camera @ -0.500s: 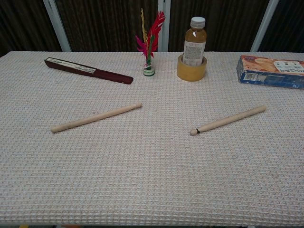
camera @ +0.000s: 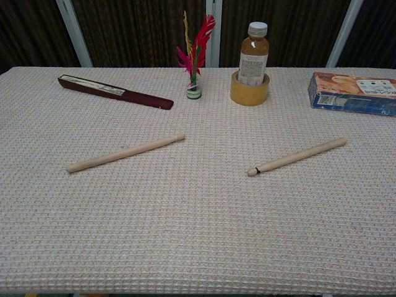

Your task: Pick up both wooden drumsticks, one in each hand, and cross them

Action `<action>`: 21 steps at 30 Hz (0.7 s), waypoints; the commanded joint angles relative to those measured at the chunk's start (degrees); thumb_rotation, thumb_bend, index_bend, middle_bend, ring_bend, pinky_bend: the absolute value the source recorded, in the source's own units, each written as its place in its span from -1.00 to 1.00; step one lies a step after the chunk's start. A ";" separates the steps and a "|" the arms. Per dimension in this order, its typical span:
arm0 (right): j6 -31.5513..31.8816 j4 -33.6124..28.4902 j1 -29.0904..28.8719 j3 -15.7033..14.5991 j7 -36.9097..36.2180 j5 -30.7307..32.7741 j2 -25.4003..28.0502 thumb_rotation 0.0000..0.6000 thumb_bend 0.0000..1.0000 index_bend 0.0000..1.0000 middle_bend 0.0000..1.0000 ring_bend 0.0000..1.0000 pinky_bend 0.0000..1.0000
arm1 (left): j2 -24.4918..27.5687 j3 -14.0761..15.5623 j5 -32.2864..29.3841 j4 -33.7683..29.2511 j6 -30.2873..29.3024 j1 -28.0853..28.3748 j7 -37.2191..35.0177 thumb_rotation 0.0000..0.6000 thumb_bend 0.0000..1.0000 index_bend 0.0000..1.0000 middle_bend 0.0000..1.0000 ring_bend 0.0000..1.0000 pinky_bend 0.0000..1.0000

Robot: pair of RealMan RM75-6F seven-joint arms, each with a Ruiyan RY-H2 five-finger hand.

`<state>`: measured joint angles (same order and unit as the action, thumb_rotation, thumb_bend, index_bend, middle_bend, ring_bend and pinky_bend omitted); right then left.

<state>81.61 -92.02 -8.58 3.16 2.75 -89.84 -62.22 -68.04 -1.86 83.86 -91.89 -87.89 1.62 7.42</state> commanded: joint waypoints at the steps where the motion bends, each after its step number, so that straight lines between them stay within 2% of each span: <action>1: -3.65 0.60 -2.97 0.37 0.32 -1.02 -0.73 1.00 -0.79 -0.78 -0.68 -0.78 -0.62 | 0.20 -0.19 -0.06 -0.14 0.20 0.19 -0.15 1.00 -0.96 -0.58 -0.63 -0.78 -0.81; 4: -9.25 2.11 -7.22 1.22 1.54 -1.06 -2.52 1.00 -0.70 -0.53 -0.56 -0.75 -0.61 | 0.28 -0.17 0.19 -0.13 0.38 0.37 0.16 1.00 -0.96 -0.58 -0.63 -0.78 -0.81; 10: -20.52 8.51 -15.94 2.73 4.15 0.09 -9.45 1.00 -0.69 -0.28 -0.36 -0.60 -0.50 | 0.54 -0.48 -0.36 -0.69 1.12 0.76 0.75 1.00 -0.96 -0.58 -0.63 -0.78 -0.81; 15: -25.69 17.86 -20.80 2.99 5.22 0.87 -16.93 1.00 -0.69 -0.18 -0.29 -0.53 -0.44 | 0.70 -0.49 -0.68 -0.99 1.76 1.01 1.15 1.00 -0.96 -0.58 -0.63 -0.78 -0.81; 21: -27.30 27.50 -23.15 2.40 4.07 1.61 -24.52 1.00 -0.70 -0.15 -0.19 -0.44 -0.34 | 0.68 -0.58 -1.63 -0.95 2.68 1.20 1.04 1.00 -0.96 -0.58 -0.63 -0.78 -0.81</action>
<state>55.87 -68.40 -29.95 5.76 7.19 -88.87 -83.28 -67.35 -2.44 82.29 -92.87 -85.26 2.80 8.49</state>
